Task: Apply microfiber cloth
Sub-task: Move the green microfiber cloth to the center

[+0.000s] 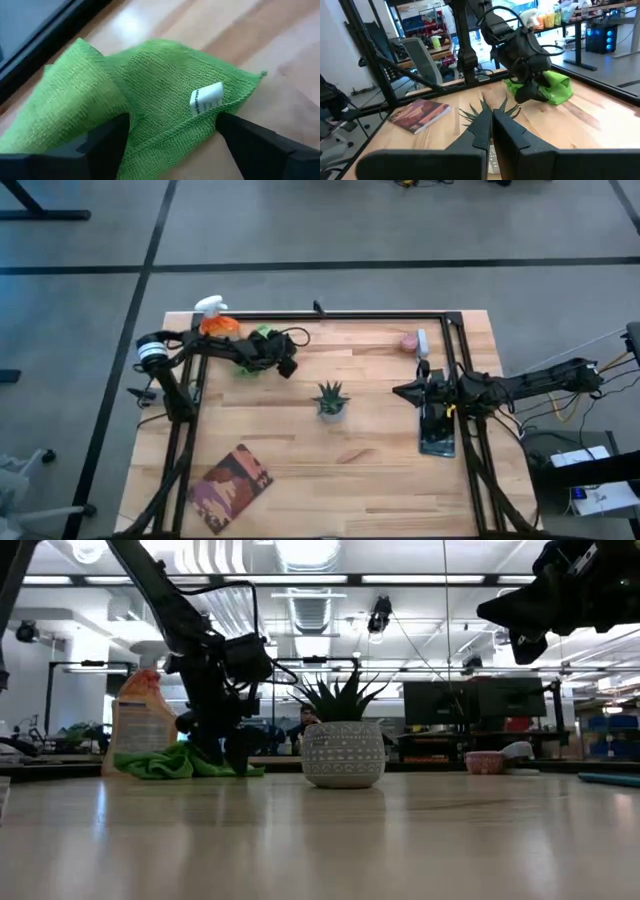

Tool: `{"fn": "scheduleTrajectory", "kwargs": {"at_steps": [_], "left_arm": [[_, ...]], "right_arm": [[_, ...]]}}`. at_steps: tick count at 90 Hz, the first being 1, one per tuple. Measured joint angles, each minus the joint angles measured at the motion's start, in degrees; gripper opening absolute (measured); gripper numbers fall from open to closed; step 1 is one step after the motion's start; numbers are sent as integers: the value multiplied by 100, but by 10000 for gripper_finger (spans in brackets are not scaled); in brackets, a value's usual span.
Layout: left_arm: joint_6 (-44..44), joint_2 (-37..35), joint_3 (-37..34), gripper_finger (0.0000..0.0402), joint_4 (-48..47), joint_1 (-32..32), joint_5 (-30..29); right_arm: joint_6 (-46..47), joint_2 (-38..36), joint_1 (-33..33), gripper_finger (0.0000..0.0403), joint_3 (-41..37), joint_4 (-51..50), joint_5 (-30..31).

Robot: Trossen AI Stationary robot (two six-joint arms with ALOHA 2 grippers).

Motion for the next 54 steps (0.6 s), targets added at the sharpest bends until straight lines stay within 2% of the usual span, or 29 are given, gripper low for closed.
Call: {"fn": "scheduleTrajectory", "kwargs": {"at_steps": [10, 34, 39, 54], "left_arm": [[13, -65, -79, 217, -14, -72, 138], [137, -96, -159, 24, -42, -125, 508], [166, -148, -164, 10, -86, -177, 561], [204, -528, -195, 5, -358, -568, 772]], "right_arm": [[2, 0, 0, 0, 0, 0, -1], [4, -2, 0, 0, 0, 1, -1], [4, 0, 0, 0, 0, 1, -1], [7, 0, 0, 0, 0, 4, -3]]}}
